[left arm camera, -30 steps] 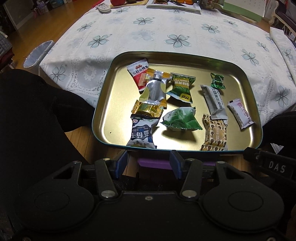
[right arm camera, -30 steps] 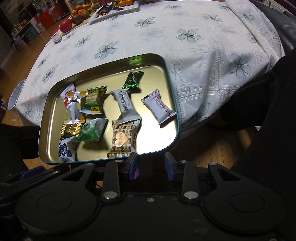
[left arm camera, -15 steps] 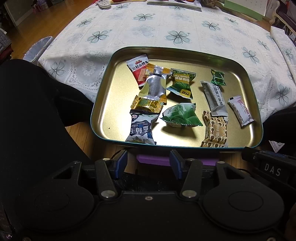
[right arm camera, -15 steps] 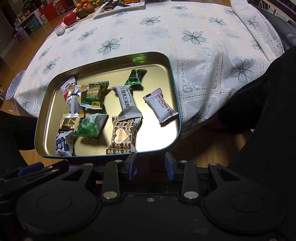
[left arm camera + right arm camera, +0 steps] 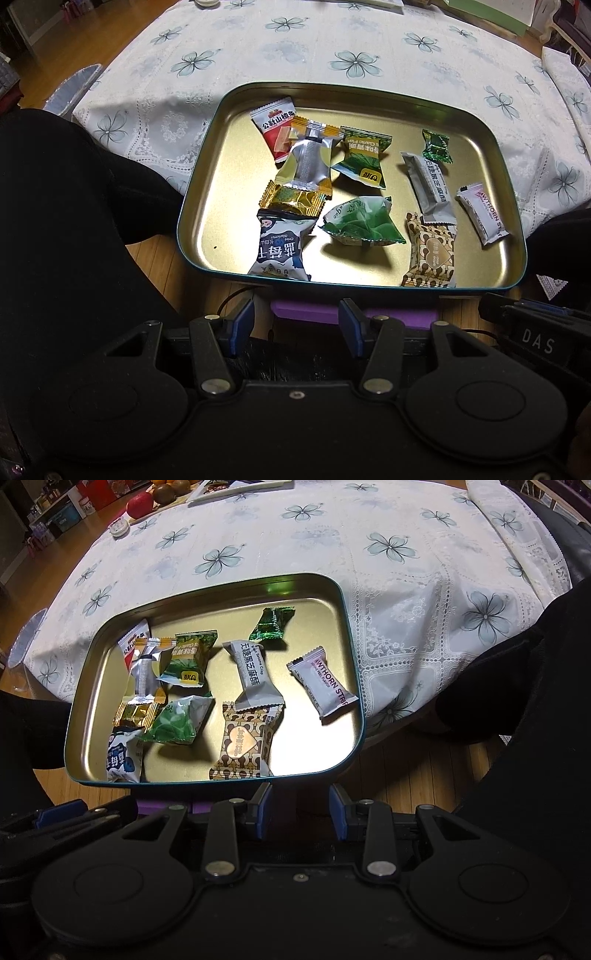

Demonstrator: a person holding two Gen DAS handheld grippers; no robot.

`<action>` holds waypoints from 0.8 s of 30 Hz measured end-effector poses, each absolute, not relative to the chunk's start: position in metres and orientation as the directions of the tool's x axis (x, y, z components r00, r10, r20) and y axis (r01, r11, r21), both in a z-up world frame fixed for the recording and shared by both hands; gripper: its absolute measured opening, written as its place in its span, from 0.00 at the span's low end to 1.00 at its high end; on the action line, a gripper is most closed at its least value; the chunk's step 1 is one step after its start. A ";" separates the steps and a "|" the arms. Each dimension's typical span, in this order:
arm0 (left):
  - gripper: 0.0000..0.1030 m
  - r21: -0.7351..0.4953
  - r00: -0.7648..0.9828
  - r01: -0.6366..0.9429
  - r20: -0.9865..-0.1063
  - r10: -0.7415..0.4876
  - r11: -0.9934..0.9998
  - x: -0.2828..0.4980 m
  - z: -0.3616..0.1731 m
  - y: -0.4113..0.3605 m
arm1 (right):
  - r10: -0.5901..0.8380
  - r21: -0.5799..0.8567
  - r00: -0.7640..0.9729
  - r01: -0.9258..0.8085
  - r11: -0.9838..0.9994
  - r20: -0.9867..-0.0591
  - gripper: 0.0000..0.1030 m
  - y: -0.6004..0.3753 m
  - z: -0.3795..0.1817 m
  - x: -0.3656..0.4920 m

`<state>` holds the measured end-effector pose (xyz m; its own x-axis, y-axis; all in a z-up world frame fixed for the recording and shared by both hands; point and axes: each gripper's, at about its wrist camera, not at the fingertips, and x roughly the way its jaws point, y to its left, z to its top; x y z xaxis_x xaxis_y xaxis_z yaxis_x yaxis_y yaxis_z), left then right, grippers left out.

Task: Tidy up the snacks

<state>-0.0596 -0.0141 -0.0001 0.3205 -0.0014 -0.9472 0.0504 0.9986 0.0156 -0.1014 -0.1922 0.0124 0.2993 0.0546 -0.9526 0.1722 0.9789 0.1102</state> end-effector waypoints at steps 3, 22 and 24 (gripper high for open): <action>0.55 0.012 0.310 0.051 -0.951 -0.005 0.999 -0.059 -0.002 -0.014 | 0.057 0.110 0.293 0.169 0.979 -0.955 0.35 -0.192 0.011 -0.101; 0.55 0.007 0.293 0.048 -0.956 -0.007 0.999 -0.059 -0.004 -0.013 | 0.069 0.117 0.274 0.164 0.979 -0.959 0.35 -0.192 0.008 -0.100; 0.55 0.007 0.293 0.047 -0.956 -0.007 0.999 -0.059 -0.004 -0.013 | 0.069 0.117 0.274 0.163 0.980 -0.959 0.35 -0.192 0.008 -0.100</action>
